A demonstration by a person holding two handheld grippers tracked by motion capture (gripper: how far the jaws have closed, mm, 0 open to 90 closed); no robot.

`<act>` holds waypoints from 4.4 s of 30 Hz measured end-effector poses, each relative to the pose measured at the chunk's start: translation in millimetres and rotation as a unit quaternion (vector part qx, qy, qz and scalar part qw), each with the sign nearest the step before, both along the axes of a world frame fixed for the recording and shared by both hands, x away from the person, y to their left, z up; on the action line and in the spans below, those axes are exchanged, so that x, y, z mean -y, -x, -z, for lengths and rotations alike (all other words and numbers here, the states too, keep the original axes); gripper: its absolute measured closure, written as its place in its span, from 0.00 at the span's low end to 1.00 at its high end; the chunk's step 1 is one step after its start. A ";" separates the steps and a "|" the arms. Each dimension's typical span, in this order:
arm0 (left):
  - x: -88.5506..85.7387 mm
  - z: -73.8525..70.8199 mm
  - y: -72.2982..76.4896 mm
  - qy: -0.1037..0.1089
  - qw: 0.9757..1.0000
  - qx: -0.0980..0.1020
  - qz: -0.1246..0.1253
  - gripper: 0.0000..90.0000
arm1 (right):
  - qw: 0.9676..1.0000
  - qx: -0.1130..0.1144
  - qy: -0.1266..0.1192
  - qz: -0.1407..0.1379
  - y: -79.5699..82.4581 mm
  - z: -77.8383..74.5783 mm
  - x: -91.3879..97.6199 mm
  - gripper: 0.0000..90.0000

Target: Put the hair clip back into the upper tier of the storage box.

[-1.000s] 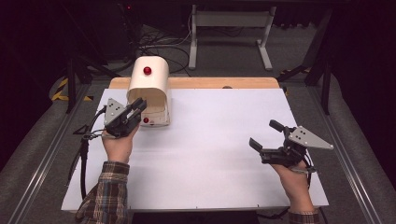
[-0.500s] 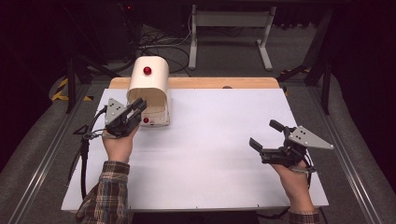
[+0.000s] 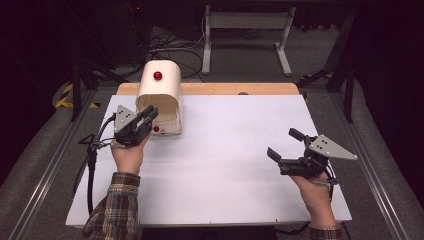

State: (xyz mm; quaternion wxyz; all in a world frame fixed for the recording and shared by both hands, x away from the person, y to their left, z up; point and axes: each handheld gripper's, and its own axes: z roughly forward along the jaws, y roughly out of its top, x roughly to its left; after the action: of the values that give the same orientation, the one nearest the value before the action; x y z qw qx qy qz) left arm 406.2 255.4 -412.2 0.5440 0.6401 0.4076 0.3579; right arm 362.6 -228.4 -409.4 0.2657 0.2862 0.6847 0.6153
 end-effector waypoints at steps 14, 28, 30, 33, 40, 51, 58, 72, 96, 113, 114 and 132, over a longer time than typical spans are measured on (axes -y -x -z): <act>-0.5 0.6 -0.7 -0.002 1.000 -0.005 0.001 0.85 | 1.000 -0.001 0.000 0.001 0.2 0.0 -0.4 0.00; -0.8 1.8 -1.6 -0.001 1.000 -0.009 0.002 0.84 | 1.000 0.000 0.002 0.000 0.1 0.0 -0.3 0.00; -0.9 1.9 -1.6 -0.001 1.000 -0.010 0.003 0.83 | 1.000 -0.001 0.000 0.000 0.2 0.0 -0.5 0.00; -0.9 1.9 -1.0 -0.001 1.000 -0.010 0.004 0.81 | 1.000 0.000 0.002 0.000 0.1 0.1 -0.3 0.00; -1.1 0.3 1.7 0.003 1.000 -0.003 0.007 0.78 | 1.000 0.001 0.003 -0.001 -0.3 0.2 -0.7 0.00; -3.1 -3.2 7.5 0.006 1.000 0.008 0.008 0.71 | 1.000 0.001 0.002 -0.001 -0.2 0.2 -0.6 0.00; -5.4 -4.2 10.9 0.011 1.000 0.019 0.008 0.65 | 1.000 0.001 0.002 0.000 0.0 0.1 -0.5 0.00; -7.6 -8.3 18.7 0.019 0.999 0.026 0.005 0.51 | 1.000 0.001 -0.001 0.000 0.4 -0.3 0.0 0.00; -12.0 -7.6 31.2 0.028 0.999 0.031 -0.003 0.31 | 1.000 0.003 -0.002 0.002 0.5 -0.3 -0.2 0.00; -14.4 -6.7 42.5 0.028 0.999 0.036 -0.010 0.17 | 1.000 0.002 -0.002 0.007 1.3 0.0 0.0 0.00; -14.9 -6.3 43.1 0.030 0.999 0.035 -0.013 0.14 | 1.000 0.002 -0.001 0.006 1.2 0.2 -0.2 0.00; -15.1 -0.4 52.1 0.029 0.999 0.034 -0.018 0.06 | 1.000 0.005 -0.002 0.008 1.2 0.4 -0.5 0.00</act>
State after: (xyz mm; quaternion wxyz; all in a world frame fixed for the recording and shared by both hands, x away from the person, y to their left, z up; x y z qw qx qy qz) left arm 354.0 270.5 -411.8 0.5695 0.6037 0.4109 0.3771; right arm 361.4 -227.8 -409.7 0.2734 0.2896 0.6798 0.6158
